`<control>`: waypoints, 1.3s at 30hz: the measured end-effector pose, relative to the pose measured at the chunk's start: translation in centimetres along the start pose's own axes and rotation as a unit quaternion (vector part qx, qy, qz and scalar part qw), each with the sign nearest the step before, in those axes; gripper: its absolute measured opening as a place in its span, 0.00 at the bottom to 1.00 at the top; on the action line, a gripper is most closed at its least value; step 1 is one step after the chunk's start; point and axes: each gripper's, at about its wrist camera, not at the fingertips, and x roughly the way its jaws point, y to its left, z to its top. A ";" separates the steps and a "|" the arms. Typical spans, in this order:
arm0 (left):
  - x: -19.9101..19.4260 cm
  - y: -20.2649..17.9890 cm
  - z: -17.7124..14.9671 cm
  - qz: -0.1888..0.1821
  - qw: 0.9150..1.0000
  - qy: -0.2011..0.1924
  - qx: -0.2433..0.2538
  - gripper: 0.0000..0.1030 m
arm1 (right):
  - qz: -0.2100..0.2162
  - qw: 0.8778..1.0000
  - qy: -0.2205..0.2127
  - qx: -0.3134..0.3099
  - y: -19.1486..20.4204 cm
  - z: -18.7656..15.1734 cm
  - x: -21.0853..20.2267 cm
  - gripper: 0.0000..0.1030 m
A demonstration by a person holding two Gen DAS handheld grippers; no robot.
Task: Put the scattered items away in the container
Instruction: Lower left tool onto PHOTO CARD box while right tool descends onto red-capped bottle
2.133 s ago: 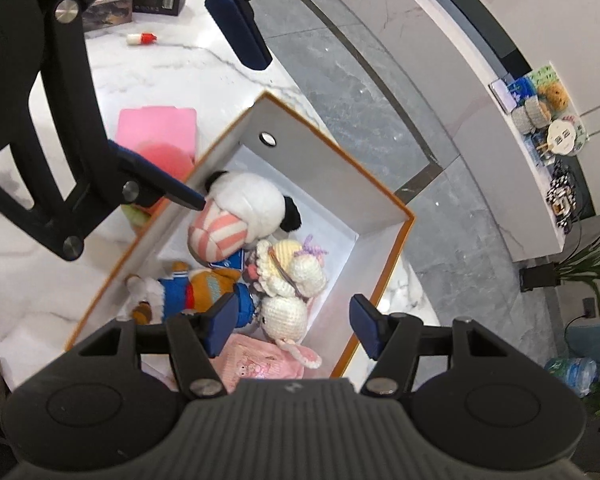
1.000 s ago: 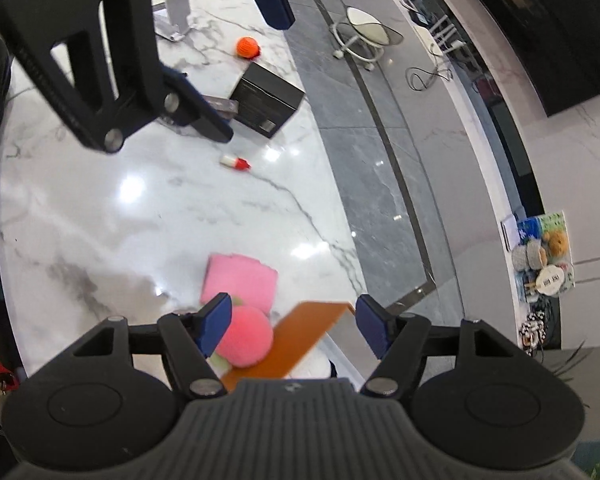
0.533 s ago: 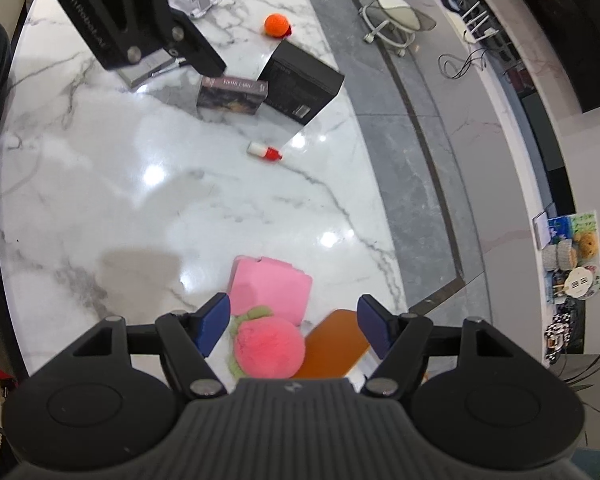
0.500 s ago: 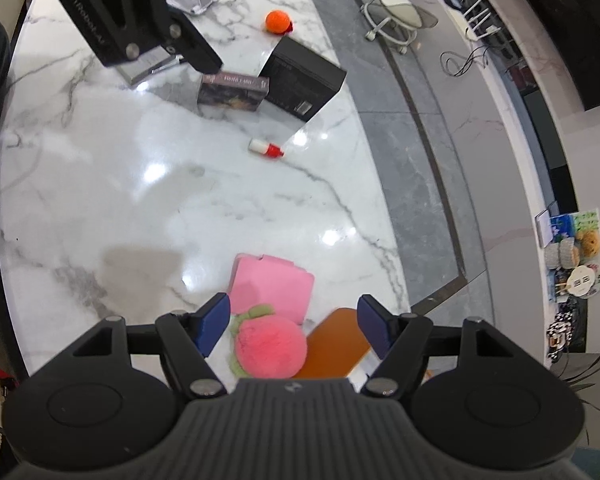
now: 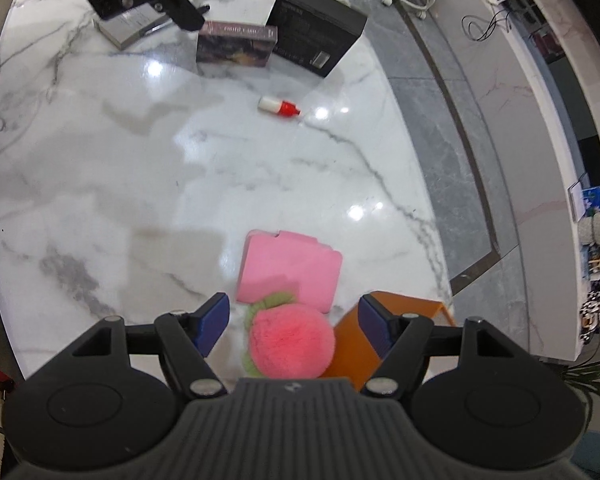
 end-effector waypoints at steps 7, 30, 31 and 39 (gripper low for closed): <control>2.6 1.5 -0.7 -0.005 1.000 0.016 -0.021 0.90 | 0.023 0.999 0.021 0.009 -0.4 -0.7 3.8 0.71; 9.6 3.9 -3.5 -0.033 0.995 0.049 -0.082 0.90 | 0.058 0.997 0.038 0.032 -3.0 0.6 10.7 0.72; 9.8 4.1 -3.6 -0.033 0.994 0.047 -0.087 0.90 | 0.057 0.997 0.032 0.031 -3.0 0.9 10.7 0.72; 10.9 5.1 -5.0 -0.029 0.992 0.047 -0.114 0.60 | 0.066 0.997 -0.036 -0.034 -1.6 6.7 10.1 0.66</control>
